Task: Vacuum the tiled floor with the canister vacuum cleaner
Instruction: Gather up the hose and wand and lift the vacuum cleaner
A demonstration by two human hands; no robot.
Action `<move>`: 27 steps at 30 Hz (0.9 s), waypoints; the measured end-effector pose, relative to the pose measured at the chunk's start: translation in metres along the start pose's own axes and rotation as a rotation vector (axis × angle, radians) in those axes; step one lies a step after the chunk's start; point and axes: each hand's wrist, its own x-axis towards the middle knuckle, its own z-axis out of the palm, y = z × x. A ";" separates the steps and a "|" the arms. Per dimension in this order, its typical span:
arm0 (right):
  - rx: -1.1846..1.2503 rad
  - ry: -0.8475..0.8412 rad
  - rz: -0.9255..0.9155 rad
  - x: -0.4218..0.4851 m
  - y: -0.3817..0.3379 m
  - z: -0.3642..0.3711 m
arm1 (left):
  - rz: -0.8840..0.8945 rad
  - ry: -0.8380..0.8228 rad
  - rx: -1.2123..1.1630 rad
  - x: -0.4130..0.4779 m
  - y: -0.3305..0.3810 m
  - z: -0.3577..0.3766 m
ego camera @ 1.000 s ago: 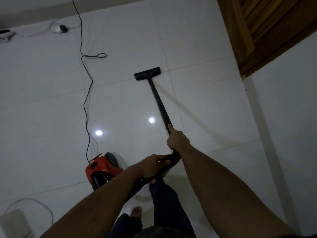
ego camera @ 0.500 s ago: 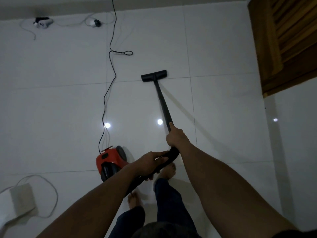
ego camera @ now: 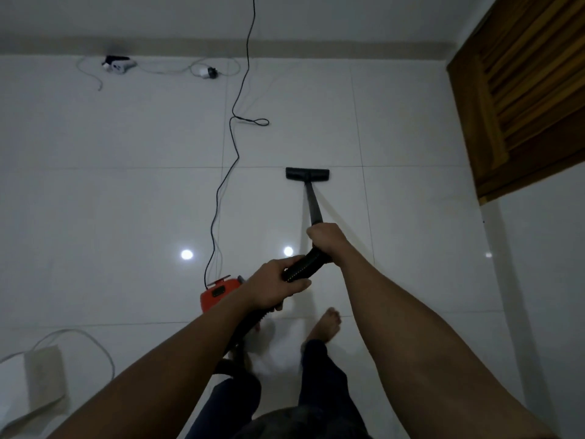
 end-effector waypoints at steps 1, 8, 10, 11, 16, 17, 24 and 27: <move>0.112 -0.011 0.028 -0.010 -0.008 0.007 | 0.049 0.029 0.019 -0.011 -0.002 -0.012; 0.377 0.018 -0.153 -0.081 -0.014 0.046 | 0.229 0.299 0.242 -0.080 -0.010 -0.084; 0.292 -0.003 -0.258 -0.097 -0.009 0.059 | 0.261 0.356 0.262 -0.096 -0.012 -0.095; 0.213 0.017 -0.333 -0.106 -0.007 0.068 | 0.275 0.390 0.259 -0.104 -0.013 -0.097; 0.127 0.317 -0.496 -0.142 -0.010 0.109 | 0.349 0.557 0.243 -0.136 -0.014 -0.090; 0.122 0.353 -0.488 -0.146 -0.010 0.113 | 0.379 0.589 0.246 -0.141 -0.015 -0.090; 0.068 0.498 -0.460 -0.173 -0.014 0.135 | 0.419 0.663 0.196 -0.158 -0.036 -0.101; 0.037 0.528 -0.431 -0.177 -0.009 0.141 | 0.402 0.648 0.137 -0.165 -0.054 -0.097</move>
